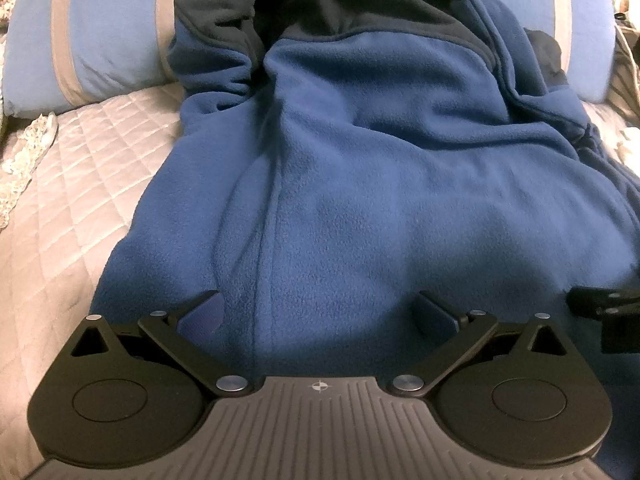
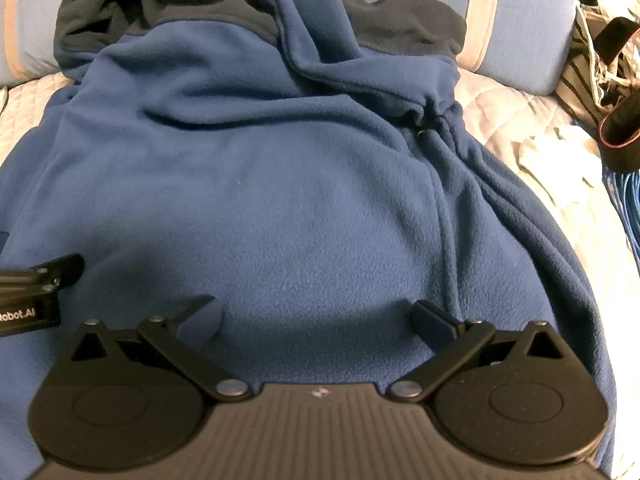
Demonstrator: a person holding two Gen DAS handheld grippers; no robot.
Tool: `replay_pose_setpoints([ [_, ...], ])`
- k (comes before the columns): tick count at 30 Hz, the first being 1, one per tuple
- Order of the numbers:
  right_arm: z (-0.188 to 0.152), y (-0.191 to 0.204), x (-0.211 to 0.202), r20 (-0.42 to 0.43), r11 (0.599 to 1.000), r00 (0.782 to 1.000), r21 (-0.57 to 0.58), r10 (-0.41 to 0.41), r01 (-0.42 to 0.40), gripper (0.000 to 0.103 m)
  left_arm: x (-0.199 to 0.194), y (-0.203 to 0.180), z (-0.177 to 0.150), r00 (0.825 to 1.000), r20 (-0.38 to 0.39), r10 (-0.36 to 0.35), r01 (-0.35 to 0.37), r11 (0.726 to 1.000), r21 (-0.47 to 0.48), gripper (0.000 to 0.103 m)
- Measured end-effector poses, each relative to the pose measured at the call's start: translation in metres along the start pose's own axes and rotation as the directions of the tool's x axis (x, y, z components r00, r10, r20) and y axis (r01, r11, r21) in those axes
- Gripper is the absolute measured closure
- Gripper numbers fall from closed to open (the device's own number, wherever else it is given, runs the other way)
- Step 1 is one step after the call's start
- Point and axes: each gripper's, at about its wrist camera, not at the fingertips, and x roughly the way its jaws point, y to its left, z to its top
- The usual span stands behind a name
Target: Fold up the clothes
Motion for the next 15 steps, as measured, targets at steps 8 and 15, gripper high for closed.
replay_pose_setpoints([
  [8,0.007,-0.005,0.0,-0.021,0.998,0.998,-0.009,0.054,-0.054,0.0,-0.001,0.001,0.008,1.0,-0.028,-0.003,0.003,1.0,0.006,0.001],
  [15,0.026,0.014,-0.035,0.183,0.985,0.979,-0.159,0.088,-0.058,0.0,-0.04,0.003,0.029,0.98,0.176,-0.091,0.086,0.996,0.035,0.0],
])
